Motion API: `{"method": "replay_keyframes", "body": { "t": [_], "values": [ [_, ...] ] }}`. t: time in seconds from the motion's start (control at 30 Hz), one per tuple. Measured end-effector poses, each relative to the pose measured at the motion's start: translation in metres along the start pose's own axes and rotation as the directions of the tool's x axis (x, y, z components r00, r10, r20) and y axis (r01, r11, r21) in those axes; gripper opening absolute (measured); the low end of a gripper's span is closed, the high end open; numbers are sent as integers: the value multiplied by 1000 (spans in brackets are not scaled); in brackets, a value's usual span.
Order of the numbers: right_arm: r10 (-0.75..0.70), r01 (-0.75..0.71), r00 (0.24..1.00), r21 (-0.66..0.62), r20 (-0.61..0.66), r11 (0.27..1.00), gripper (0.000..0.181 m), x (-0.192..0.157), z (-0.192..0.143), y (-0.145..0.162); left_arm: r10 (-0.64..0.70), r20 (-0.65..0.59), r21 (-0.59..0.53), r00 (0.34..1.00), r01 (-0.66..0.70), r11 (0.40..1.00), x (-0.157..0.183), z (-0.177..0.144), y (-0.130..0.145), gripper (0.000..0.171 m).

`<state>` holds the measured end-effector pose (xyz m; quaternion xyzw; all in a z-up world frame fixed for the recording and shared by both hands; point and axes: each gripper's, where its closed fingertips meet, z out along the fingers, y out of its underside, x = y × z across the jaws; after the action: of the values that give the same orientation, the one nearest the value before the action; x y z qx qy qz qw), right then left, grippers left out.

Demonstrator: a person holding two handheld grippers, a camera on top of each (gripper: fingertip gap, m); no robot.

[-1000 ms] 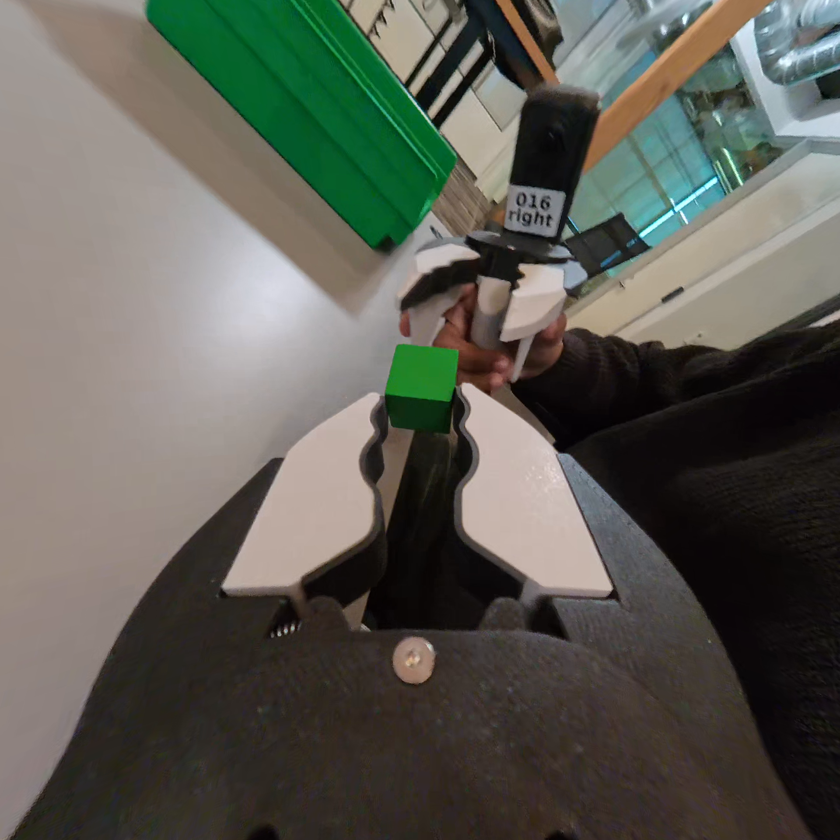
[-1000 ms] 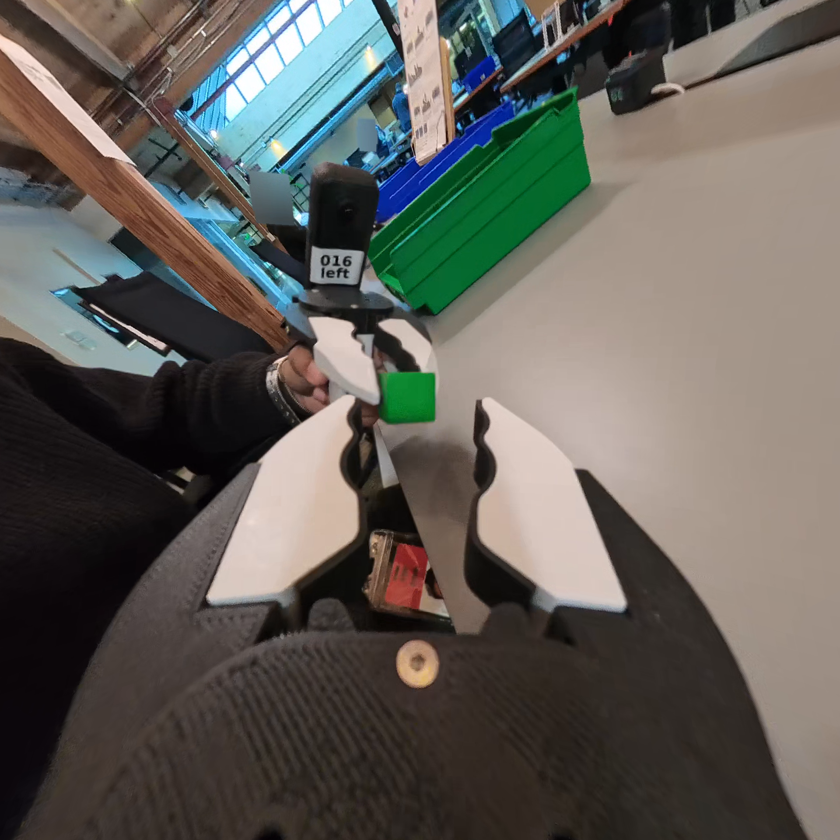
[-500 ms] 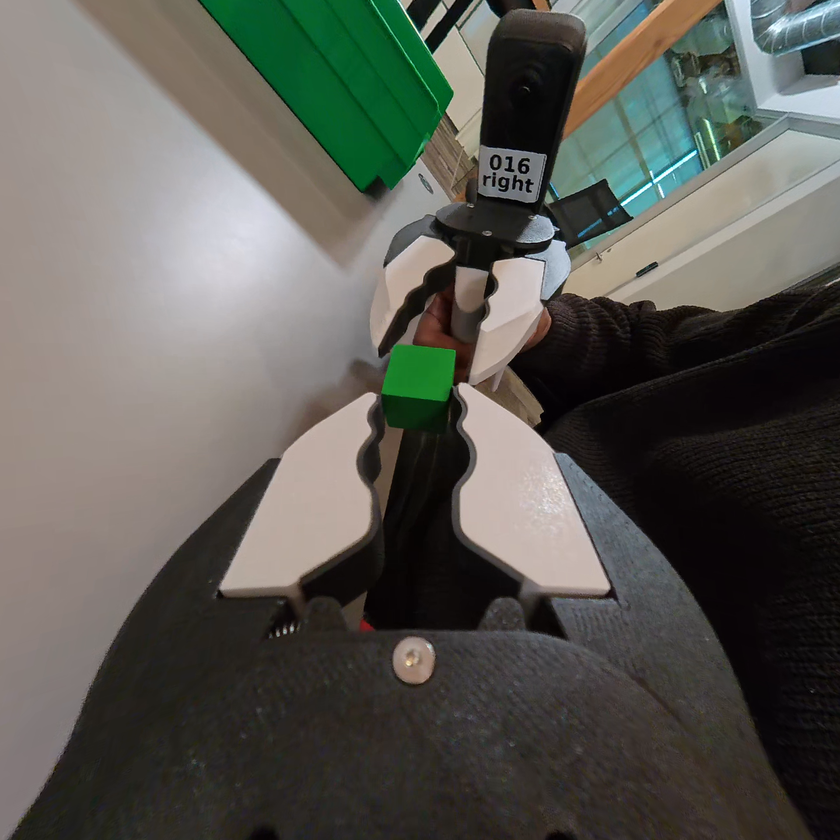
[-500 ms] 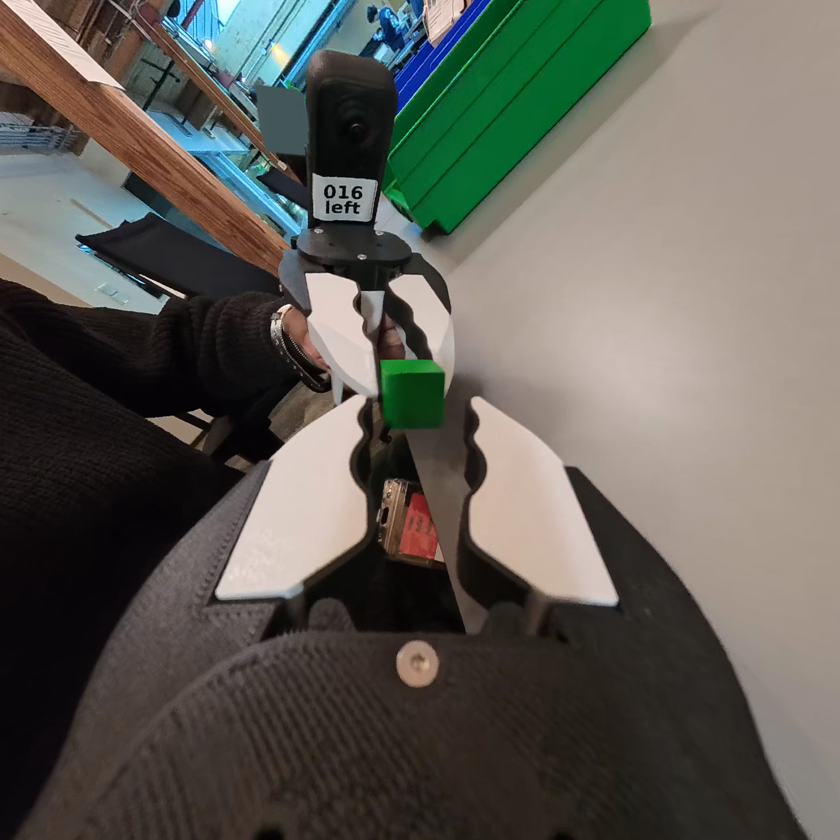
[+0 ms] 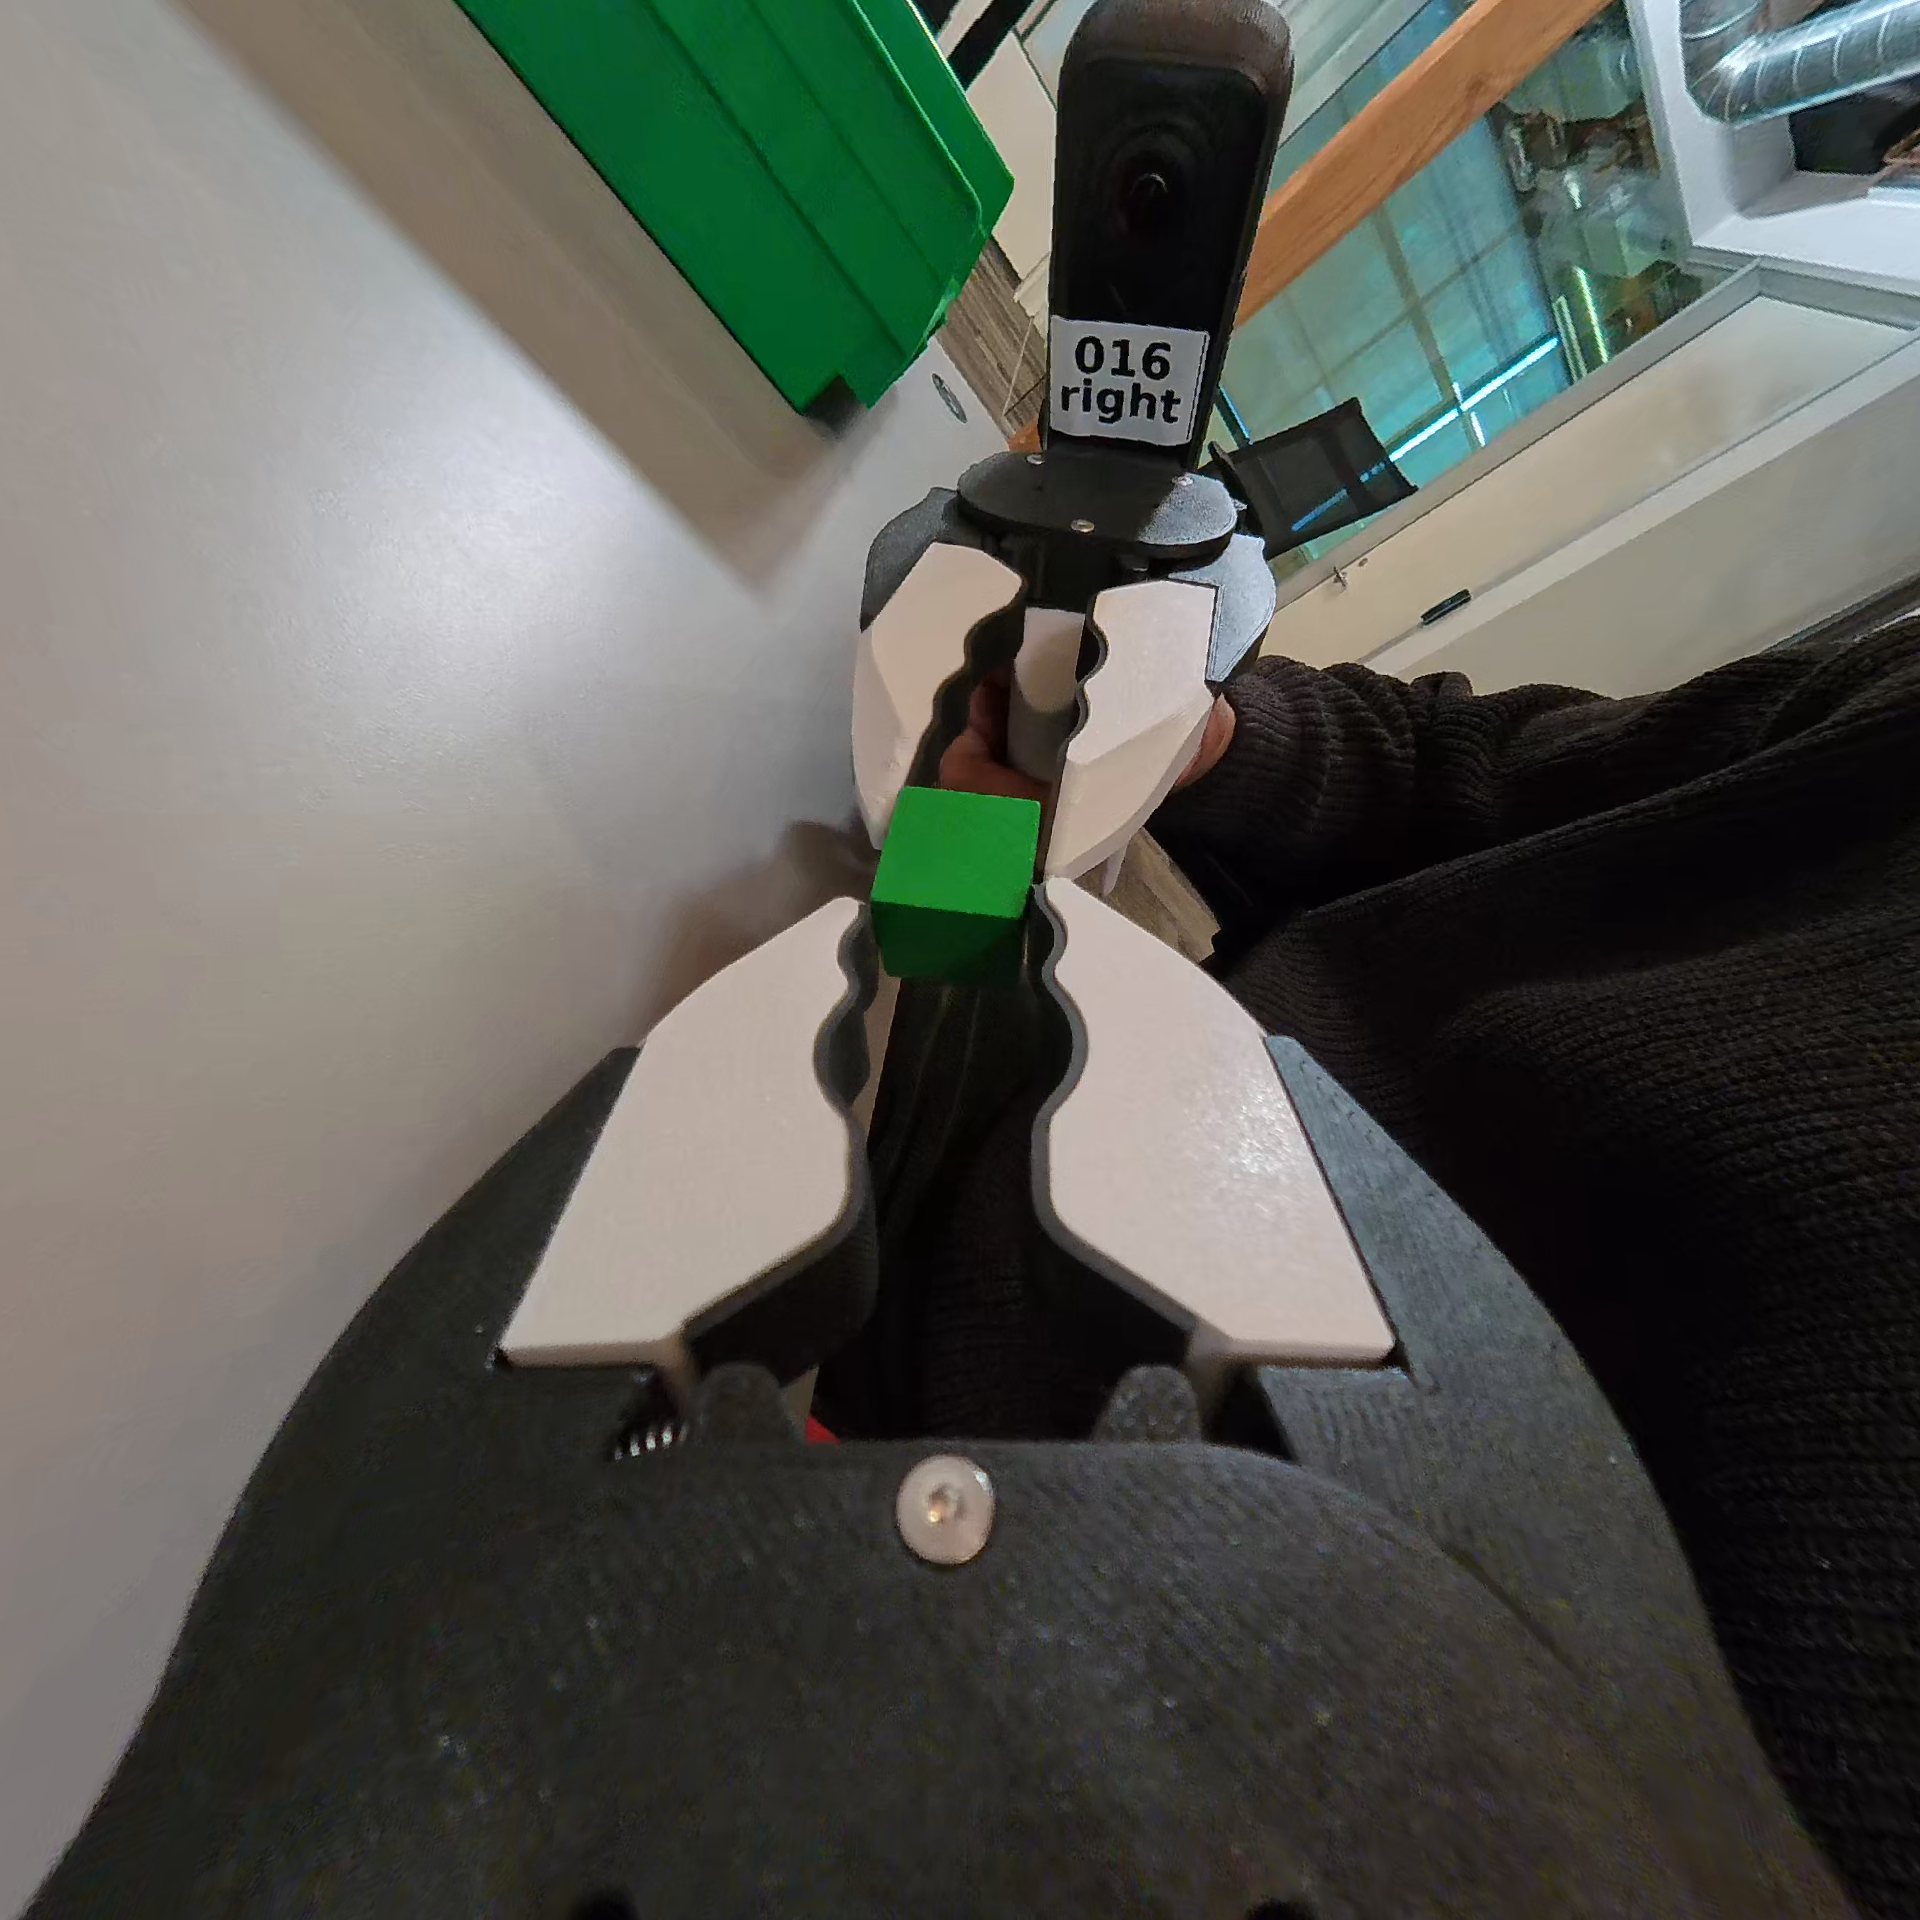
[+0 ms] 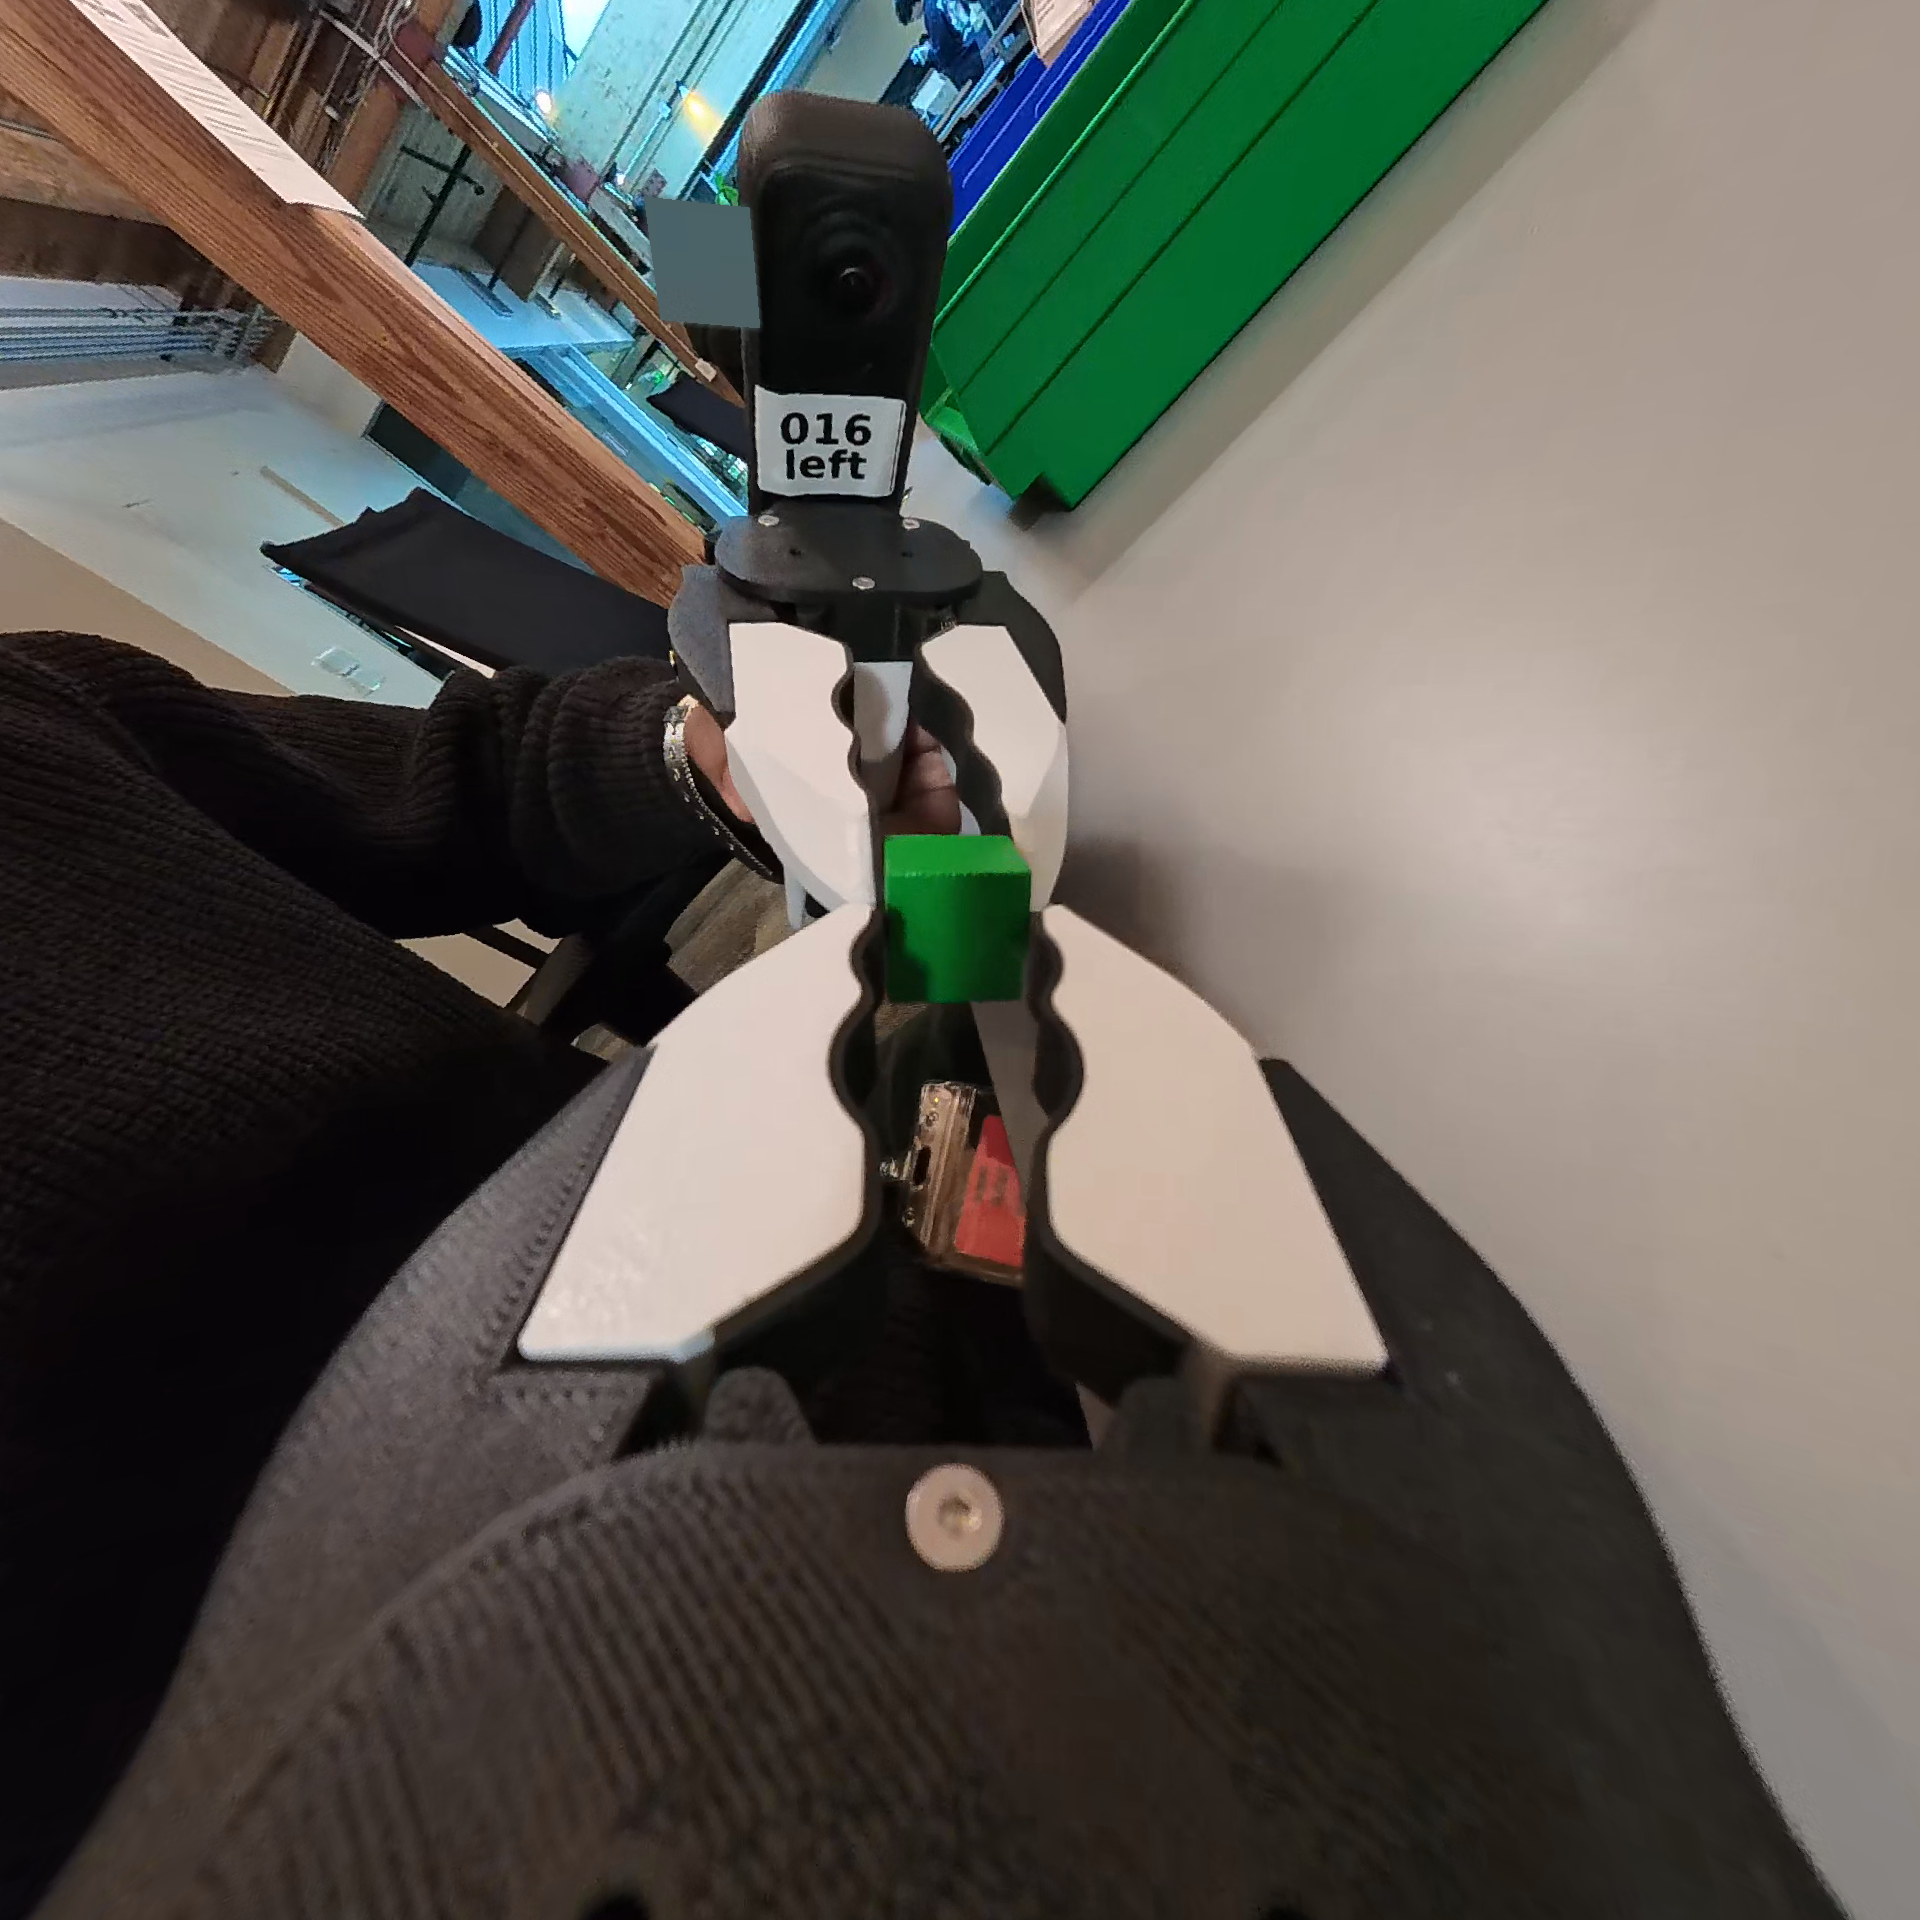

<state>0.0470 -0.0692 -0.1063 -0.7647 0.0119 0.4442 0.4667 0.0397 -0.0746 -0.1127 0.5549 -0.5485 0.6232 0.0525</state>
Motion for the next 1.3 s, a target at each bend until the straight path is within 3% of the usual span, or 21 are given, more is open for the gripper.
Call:
{"method": "replay_keyframes", "body": {
  "t": [1.03,1.3],
  "values": [
    [46,-46,998,-28,32,999,26,0,0,4,-6,-26,-6,1000,6,1000,1,2,2,28],
    [83,-84,996,4,37,996,26,3,-5,-1,-8,-68,-30,998,6,1000,6,5,7,41]
  ]
}}
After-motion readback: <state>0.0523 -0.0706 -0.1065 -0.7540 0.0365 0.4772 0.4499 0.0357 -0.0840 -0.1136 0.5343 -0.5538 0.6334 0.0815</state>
